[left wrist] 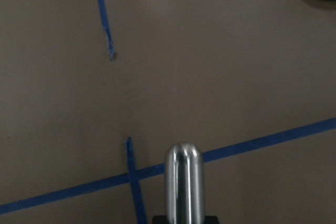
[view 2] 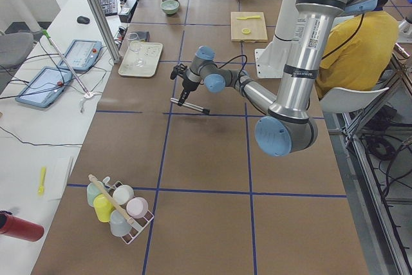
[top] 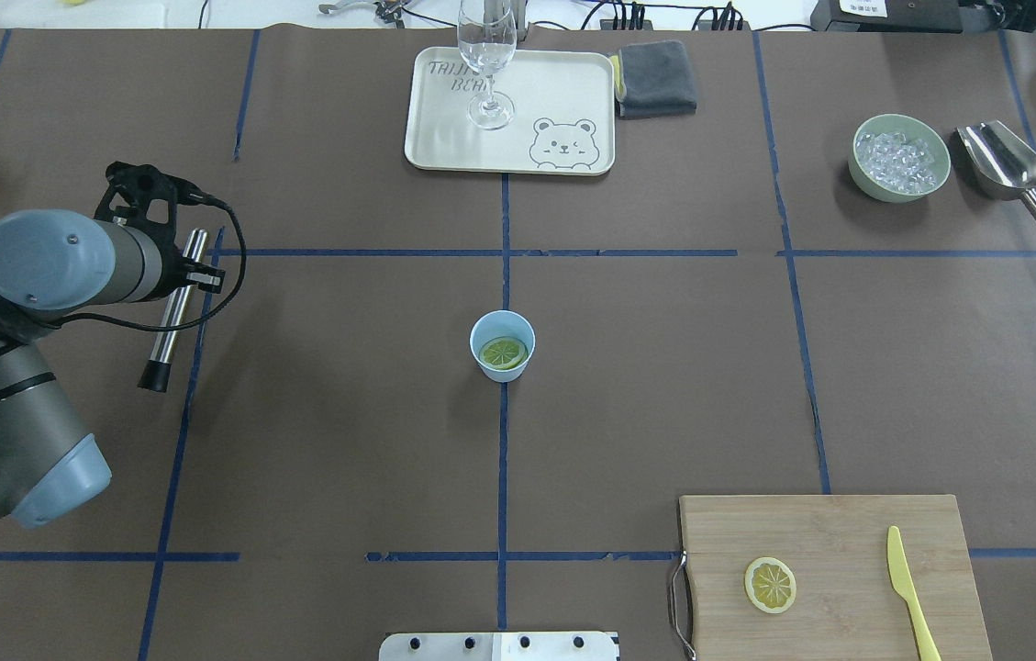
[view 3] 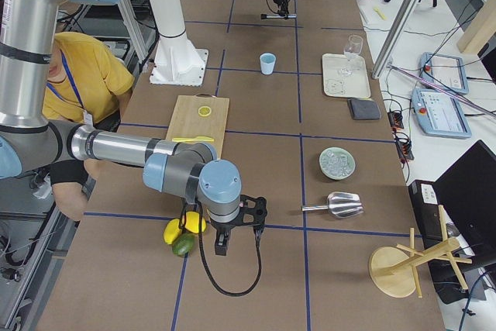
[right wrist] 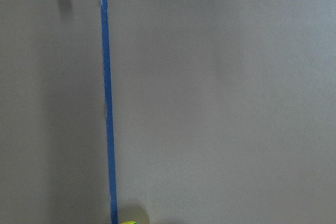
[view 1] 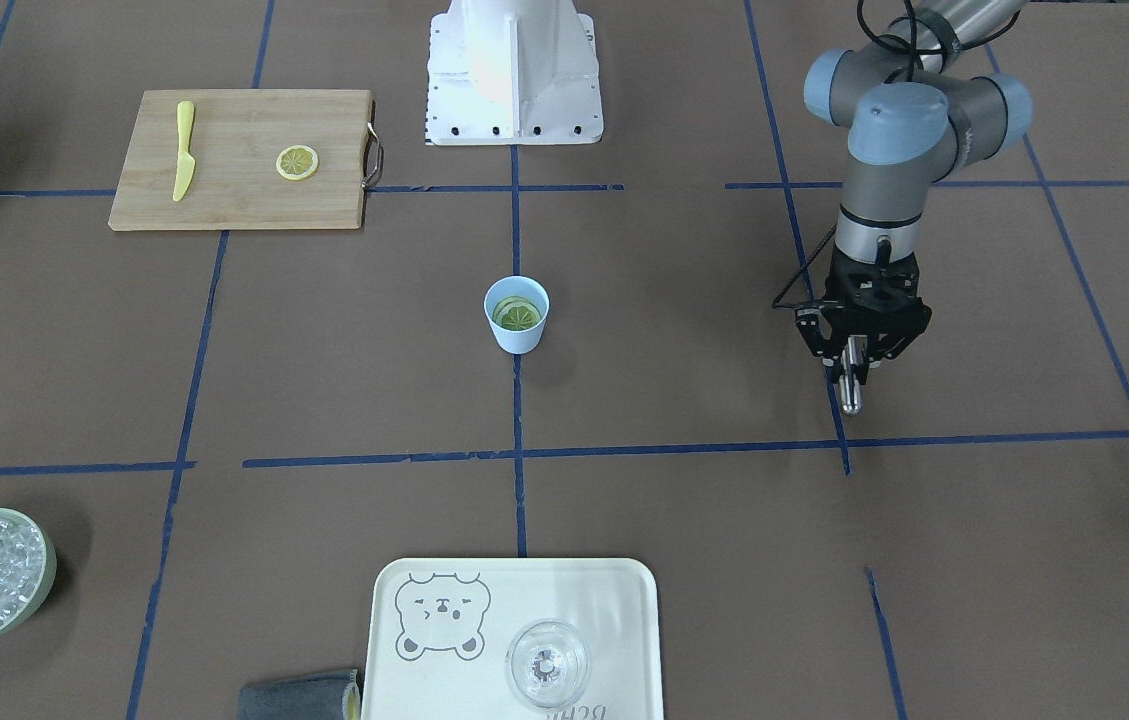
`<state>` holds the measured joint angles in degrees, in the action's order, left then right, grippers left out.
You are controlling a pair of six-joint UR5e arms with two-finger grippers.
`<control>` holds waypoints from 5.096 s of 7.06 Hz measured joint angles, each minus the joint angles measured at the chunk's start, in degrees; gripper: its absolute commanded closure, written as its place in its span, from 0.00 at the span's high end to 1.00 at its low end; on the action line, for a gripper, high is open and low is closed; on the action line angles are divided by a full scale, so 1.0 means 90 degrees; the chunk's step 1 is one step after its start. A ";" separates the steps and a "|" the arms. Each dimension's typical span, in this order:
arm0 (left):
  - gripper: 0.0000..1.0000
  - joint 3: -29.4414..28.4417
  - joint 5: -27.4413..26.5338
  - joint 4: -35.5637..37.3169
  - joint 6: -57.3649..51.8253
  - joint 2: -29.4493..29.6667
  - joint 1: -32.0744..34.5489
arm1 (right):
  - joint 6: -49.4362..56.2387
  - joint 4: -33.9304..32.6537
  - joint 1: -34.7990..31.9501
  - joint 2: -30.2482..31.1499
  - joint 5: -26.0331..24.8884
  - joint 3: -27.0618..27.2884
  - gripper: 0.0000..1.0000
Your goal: Squeeze lemon into cup
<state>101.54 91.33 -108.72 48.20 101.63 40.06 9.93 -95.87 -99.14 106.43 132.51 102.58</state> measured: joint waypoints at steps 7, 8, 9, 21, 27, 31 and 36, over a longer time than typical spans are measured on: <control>0.00 -0.0061 0.1669 0.0346 -0.0778 -0.0372 0.0868 | 0.0029 0.0007 0.0000 -0.0008 0.0013 -0.0034 1.00; 0.00 -0.0097 0.1880 0.0336 -0.0714 -0.0370 0.0881 | 0.0030 0.0007 0.0000 -0.0007 0.0013 -0.0031 1.00; 0.00 -0.0165 0.1988 0.0271 -0.0554 -0.0367 0.0880 | 0.0030 0.0007 0.0000 -0.0004 0.0013 -0.0031 1.00; 1.00 -0.0838 0.2032 -0.0739 -0.0343 -0.0374 0.0836 | 0.0028 0.0007 0.0000 0.0000 0.0013 -0.0018 1.00; 1.00 -0.0145 0.3103 -0.0006 -0.4090 -0.0783 0.3253 | 0.0030 0.0007 0.0000 -0.0008 0.0014 0.0011 1.00; 1.00 -0.0167 0.4473 0.3286 -0.5254 -0.0922 0.5287 | 0.0018 0.0008 0.0000 -0.0019 0.0013 0.0027 1.00; 1.00 -0.0398 0.4572 0.2250 -0.6195 -0.1980 0.5820 | 0.0002 0.0014 0.0004 -0.0029 0.0022 0.0036 1.00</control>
<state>97.96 132.47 -88.47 -7.56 83.81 92.44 9.94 -95.74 -99.10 106.18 132.71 102.90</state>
